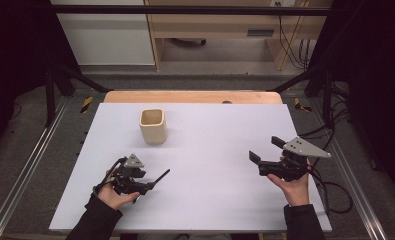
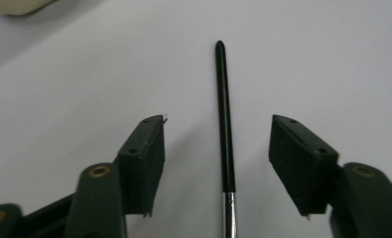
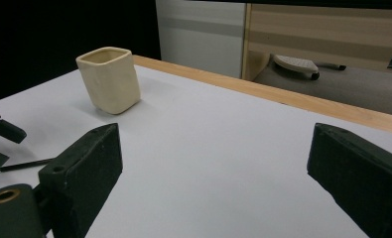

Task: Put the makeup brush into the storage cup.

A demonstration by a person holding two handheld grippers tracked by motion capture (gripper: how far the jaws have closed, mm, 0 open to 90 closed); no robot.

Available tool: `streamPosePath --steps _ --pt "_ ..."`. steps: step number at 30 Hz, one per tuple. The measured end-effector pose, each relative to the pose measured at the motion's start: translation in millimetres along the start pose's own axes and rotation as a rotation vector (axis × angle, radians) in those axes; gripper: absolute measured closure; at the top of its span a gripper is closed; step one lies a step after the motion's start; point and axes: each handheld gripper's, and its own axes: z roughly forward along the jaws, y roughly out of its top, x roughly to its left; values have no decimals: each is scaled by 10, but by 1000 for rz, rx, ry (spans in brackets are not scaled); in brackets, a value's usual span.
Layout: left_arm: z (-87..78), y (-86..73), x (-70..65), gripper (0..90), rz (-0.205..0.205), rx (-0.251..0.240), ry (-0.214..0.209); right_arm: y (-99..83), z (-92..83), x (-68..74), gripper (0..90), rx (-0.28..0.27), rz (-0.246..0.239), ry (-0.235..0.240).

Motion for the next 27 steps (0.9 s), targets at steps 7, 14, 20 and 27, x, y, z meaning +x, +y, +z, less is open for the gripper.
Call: streamPosePath --steps 7,14,20,27 --pt "8 80 -51 250 38 62 11 0 2 1 73 2 -3 -1" --pt "49 103 -67 237 55 101 19 1 4 -2 73 1 -4 1" --pt "73 145 -82 290 62 134 14 -4 5 5 73 5 -4 0" --pt "111 196 -99 358 74 171 10 1 5 0 74 3 -1 2"
